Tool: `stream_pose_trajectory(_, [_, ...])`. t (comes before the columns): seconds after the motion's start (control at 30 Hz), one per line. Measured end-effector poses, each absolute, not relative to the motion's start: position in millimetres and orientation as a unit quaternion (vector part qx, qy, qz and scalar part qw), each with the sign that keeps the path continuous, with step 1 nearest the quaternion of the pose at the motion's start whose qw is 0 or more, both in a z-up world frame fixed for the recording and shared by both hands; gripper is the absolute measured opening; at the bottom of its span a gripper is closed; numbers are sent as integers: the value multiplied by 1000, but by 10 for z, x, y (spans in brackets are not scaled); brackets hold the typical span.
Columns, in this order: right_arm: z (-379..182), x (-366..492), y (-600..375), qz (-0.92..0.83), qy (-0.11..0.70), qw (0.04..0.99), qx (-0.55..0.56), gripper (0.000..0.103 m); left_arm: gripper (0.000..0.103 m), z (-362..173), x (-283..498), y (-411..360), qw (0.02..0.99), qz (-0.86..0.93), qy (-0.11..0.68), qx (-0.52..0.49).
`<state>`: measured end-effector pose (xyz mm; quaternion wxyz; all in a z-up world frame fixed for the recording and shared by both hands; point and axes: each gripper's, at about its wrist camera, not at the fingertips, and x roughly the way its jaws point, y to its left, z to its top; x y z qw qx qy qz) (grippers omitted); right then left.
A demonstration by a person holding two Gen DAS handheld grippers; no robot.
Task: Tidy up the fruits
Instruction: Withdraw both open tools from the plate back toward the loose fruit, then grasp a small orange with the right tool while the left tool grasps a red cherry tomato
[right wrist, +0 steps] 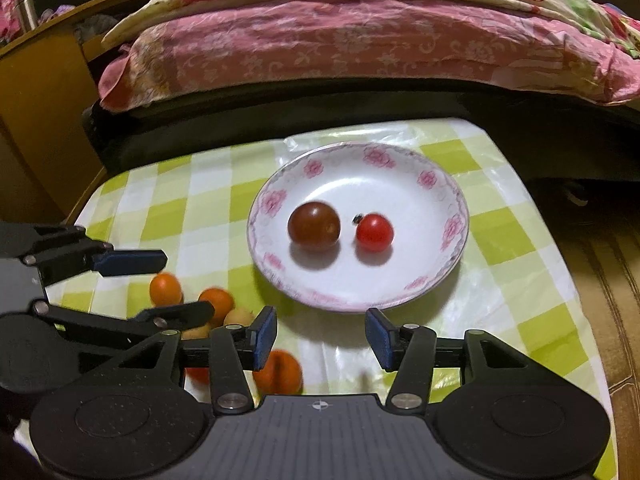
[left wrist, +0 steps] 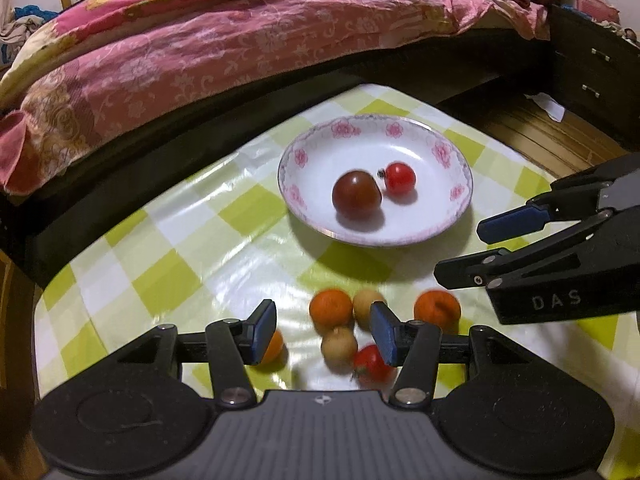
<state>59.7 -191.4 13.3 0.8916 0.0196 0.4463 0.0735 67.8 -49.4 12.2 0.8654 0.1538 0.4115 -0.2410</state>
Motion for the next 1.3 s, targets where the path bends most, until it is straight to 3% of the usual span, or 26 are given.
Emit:
stream_pose_trajectory(0.8, [-211, 613, -1685, 116, 495, 861, -23, 48, 58, -177, 558, -497, 830, -291, 456, 137])
stream_pose_trajectory(0.9, [-216, 630, -1700, 115, 497, 860, -16, 44, 58, -199, 586, -520, 828, -293, 460, 130])
stream_pose_trajectory(1.03, [-198, 630, -1725, 128, 501, 856, -2, 29, 57, -222, 597, -561, 829, -288, 460, 134])
stream_pose_trajectory(1.3, [-177, 612, -1769, 124, 502, 856, 0, 28, 50, -208, 586, -561, 832, -278, 464, 127])
